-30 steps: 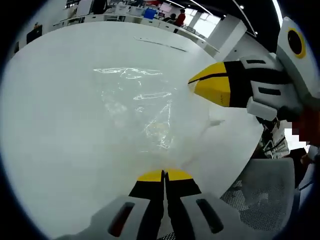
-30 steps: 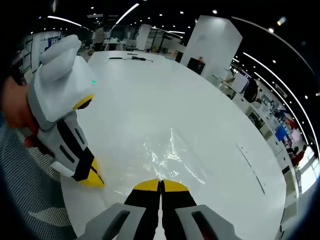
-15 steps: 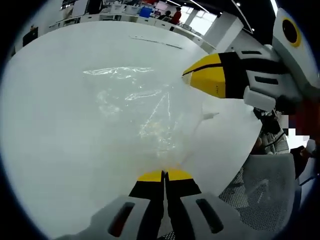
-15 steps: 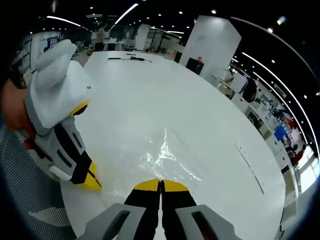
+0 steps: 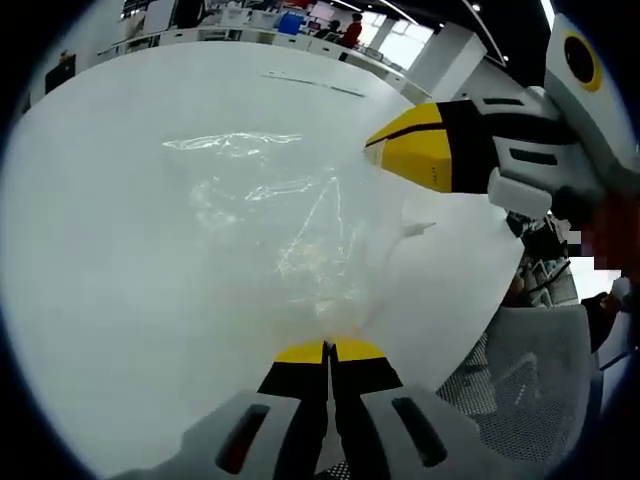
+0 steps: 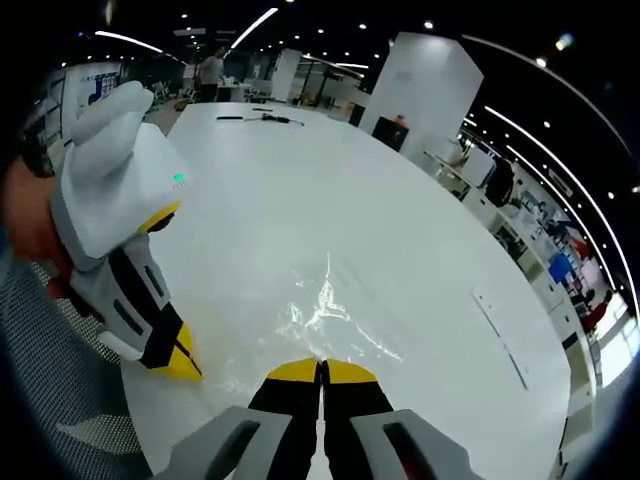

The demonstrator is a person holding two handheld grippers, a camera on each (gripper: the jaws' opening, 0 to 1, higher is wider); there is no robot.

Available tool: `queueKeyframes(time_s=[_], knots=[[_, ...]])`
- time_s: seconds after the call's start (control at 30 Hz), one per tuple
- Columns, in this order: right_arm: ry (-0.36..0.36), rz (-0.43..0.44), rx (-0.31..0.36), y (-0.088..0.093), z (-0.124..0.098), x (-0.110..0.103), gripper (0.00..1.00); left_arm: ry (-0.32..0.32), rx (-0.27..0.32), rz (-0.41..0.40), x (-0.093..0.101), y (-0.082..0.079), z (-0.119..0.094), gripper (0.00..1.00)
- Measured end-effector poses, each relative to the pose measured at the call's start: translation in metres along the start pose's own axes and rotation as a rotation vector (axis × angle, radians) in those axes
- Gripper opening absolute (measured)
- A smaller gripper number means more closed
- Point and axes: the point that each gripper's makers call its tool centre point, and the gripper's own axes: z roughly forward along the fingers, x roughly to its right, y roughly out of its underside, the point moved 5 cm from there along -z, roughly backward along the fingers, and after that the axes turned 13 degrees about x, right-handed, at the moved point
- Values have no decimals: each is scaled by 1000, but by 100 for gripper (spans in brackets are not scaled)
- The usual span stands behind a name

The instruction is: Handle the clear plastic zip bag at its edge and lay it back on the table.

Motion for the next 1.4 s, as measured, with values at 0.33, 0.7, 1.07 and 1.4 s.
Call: queueKeyframes(time_s=[0.33,0.7,1.07,1.4], knots=[[1,2,-1,0,-2,0,0,3,-4,9,3,0,-2,0],[1,3,6,-2,-3,1,0,-3,-3,16,4,-3,-4,0],[-6,2,16,-4,-3,1,0,-15,7,2,2,-10,-4,0],[-23,-6,15,-1,0,-2,0,-26,20,-16,-2,-20,-2,0]])
